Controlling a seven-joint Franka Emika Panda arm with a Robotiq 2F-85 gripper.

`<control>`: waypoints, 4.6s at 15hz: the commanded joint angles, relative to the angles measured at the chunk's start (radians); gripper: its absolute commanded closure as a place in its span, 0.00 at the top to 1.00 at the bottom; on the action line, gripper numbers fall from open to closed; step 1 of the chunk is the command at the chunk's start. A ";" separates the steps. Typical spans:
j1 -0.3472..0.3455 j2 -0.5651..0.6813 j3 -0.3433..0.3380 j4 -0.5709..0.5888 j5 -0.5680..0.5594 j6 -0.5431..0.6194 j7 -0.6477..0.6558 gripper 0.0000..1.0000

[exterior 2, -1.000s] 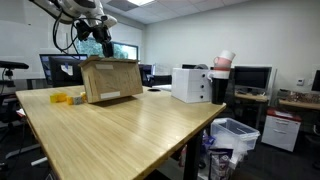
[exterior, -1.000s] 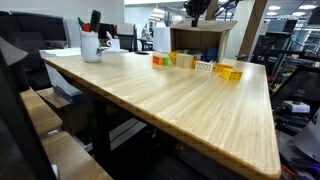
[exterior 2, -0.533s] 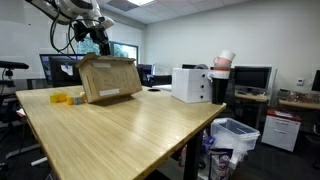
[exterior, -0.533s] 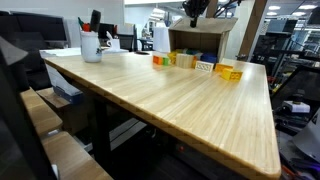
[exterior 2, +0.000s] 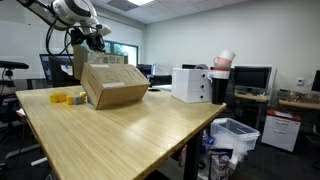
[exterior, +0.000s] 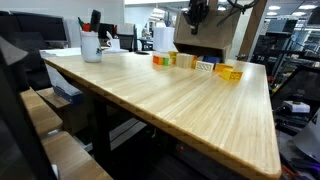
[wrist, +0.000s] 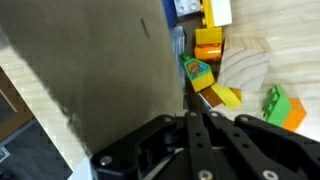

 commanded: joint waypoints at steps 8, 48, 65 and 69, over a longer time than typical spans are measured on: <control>0.005 0.027 -0.030 -0.069 0.038 0.013 0.042 0.00; 0.087 -0.289 0.039 -0.370 0.152 0.135 -0.123 1.00; 0.061 -0.278 0.133 -0.463 0.028 0.253 -0.068 1.00; 0.048 -0.276 0.142 -0.481 -0.029 0.301 -0.048 1.00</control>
